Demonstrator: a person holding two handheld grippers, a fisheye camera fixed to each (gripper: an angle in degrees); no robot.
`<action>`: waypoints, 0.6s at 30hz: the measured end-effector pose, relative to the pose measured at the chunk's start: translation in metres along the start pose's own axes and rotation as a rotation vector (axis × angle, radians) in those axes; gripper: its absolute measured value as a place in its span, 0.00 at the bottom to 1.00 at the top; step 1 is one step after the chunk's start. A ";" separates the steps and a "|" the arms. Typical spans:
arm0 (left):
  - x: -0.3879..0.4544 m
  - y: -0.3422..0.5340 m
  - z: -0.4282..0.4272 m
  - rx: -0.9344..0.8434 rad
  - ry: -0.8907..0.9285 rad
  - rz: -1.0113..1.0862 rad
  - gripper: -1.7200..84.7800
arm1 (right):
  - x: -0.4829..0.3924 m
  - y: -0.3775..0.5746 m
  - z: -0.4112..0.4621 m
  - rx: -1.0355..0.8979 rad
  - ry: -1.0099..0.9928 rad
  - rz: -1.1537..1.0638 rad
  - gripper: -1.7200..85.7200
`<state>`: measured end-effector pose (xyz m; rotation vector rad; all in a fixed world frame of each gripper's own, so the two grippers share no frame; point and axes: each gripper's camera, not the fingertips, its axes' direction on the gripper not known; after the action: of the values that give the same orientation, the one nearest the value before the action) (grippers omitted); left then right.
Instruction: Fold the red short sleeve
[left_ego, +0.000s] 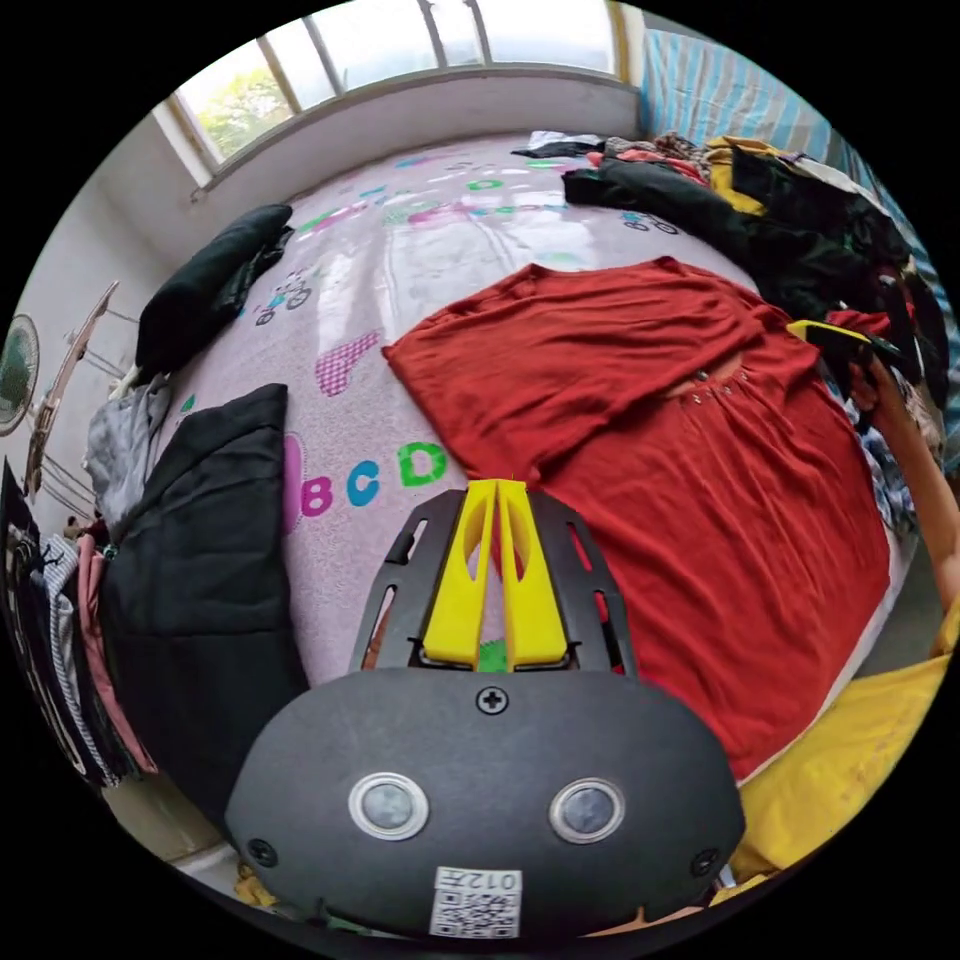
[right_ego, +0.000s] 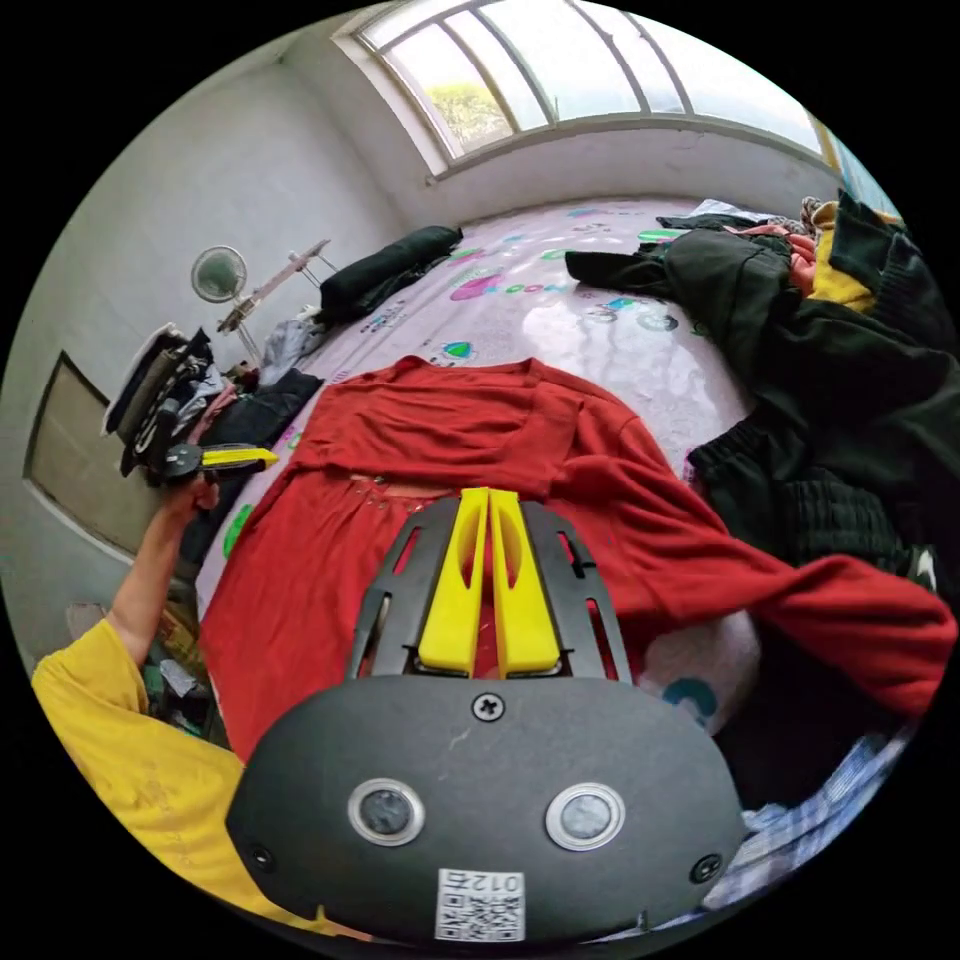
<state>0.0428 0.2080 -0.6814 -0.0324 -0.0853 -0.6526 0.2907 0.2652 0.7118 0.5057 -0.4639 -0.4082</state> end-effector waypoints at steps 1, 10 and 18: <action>0.015 0.010 -0.005 -0.013 -0.003 0.021 0.02 | -0.007 0.019 -0.005 0.006 -0.028 -0.005 0.03; 0.048 0.092 -0.066 -0.030 -0.148 -0.255 0.02 | -0.052 0.174 -0.057 0.042 -0.116 0.011 0.03; 0.149 0.168 -0.121 -0.021 -0.103 -0.135 0.02 | -0.084 0.266 -0.066 -0.123 0.186 -0.076 0.02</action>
<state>0.2710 0.2439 -0.7892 -0.0812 -0.1807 -0.7868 0.3234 0.5421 0.7784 0.4379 -0.2388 -0.4555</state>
